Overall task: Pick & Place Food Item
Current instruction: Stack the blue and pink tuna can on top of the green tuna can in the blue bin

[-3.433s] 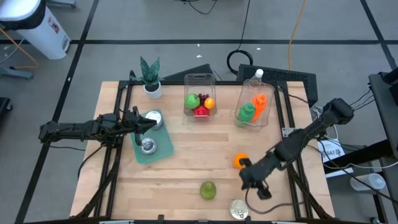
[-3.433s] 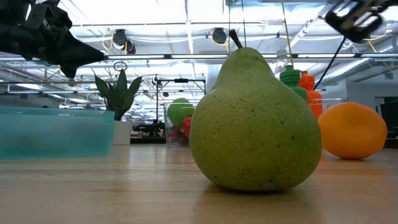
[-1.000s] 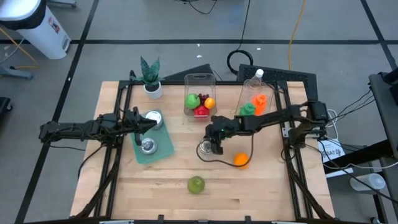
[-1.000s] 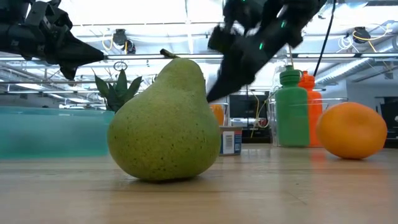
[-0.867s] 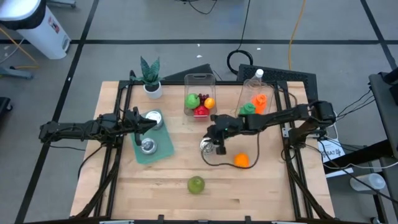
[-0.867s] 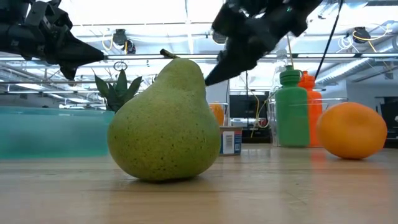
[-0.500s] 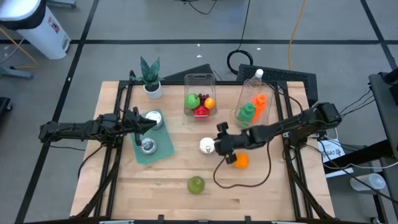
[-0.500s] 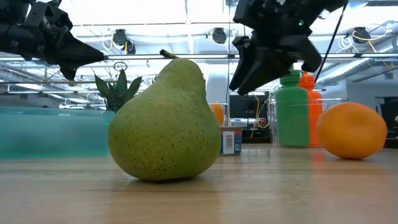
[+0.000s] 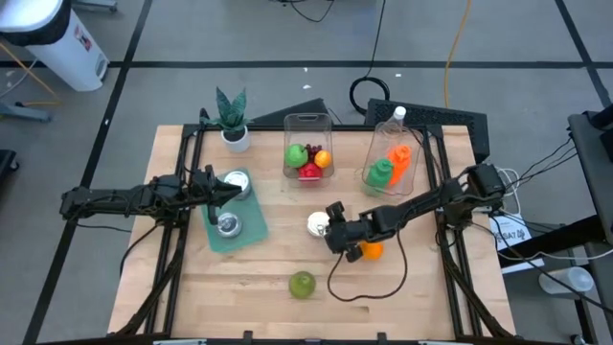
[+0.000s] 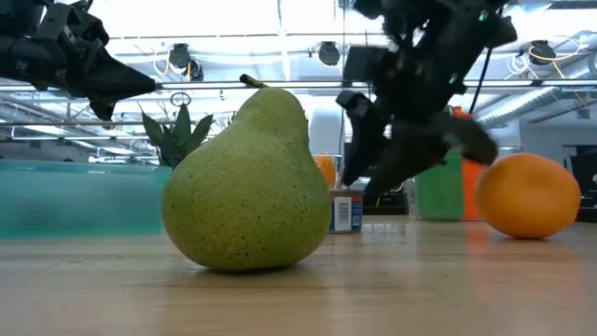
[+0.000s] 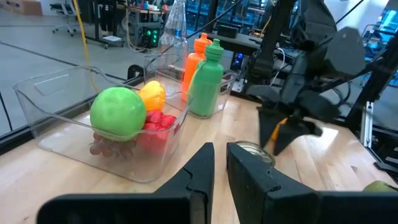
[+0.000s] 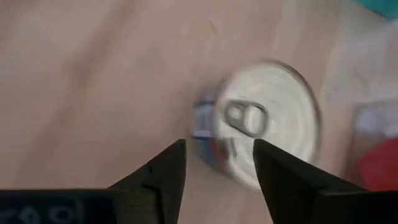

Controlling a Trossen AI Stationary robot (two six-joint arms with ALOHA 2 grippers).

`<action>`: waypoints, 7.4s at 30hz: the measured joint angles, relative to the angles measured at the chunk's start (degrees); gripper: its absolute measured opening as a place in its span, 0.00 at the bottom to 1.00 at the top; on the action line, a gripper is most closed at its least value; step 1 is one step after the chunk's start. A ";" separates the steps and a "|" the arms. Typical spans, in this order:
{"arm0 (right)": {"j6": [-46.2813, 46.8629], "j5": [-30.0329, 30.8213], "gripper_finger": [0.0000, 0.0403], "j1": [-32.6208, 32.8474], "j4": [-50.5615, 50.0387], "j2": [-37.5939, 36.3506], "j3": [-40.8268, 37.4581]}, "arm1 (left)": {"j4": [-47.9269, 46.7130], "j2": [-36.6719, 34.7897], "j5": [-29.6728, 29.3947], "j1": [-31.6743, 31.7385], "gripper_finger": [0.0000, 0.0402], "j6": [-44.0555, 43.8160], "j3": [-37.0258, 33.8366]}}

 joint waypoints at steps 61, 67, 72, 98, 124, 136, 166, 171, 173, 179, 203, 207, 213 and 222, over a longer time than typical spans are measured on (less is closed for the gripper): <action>11.81 -11.47 0.00 -6.36 -1.29 -0.42 1.31 | 16.96 20.18 4.08 -3.89 0.12 1.69 0.00; 15.57 -13.21 0.00 -7.69 -1.58 -1.08 1.42 | 20.95 29.54 3.87 -4.21 0.12 3.57 2.14; 19.64 -14.77 0.00 -8.68 -1.32 -1.09 1.42 | 17.98 38.86 2.91 -7.04 0.16 6.27 8.37; 31.15 -23.34 0.00 -12.96 0.30 -5.47 1.51 | 45.67 78.92 2.51 -10.75 0.98 27.62 19.94; 33.81 -26.61 0.00 -15.93 8.85 -5.47 1.51 | 39.34 87.80 0.99 -6.69 0.99 31.29 29.09; 33.81 -27.93 0.00 -15.83 11.61 -5.47 1.51 | 39.60 87.80 -5.27 -9.66 0.77 34.63 30.12; 21.92 -24.98 0.61 -13.72 14.64 -8.35 -3.70 | -12.54 57.68 -39.37 -25.92 0.47 9.95 31.34; 21.99 -24.54 0.59 -13.89 26.30 -8.39 -9.35 | -42.09 54.42 -39.52 -29.32 0.47 -11.56 38.80; 22.06 -23.45 0.56 -14.17 31.54 -8.49 -11.32 | -53.37 55.27 -37.00 -30.11 0.47 -18.98 42.05; 23.52 -23.13 0.51 -14.79 36.59 -8.47 -14.76 | -75.13 62.56 -24.63 -30.45 0.47 -33.16 49.25; 26.36 -23.31 0.47 -14.68 37.14 -8.44 -17.16 | -85.02 83.94 -17.00 -33.86 0.47 -52.23 49.40; 26.88 -23.31 0.47 -14.68 37.13 -8.44 -17.16 | -84.54 86.44 -17.61 -33.82 0.47 -51.91 49.39; 27.41 -23.32 0.47 -14.68 37.14 -8.42 -17.16 | -81.50 87.23 -16.37 -33.77 0.48 -50.96 49.40; 27.43 -23.34 0.46 -14.68 37.10 -8.42 -17.16 | -77.05 86.04 -11.97 -33.79 0.91 -46.37 49.44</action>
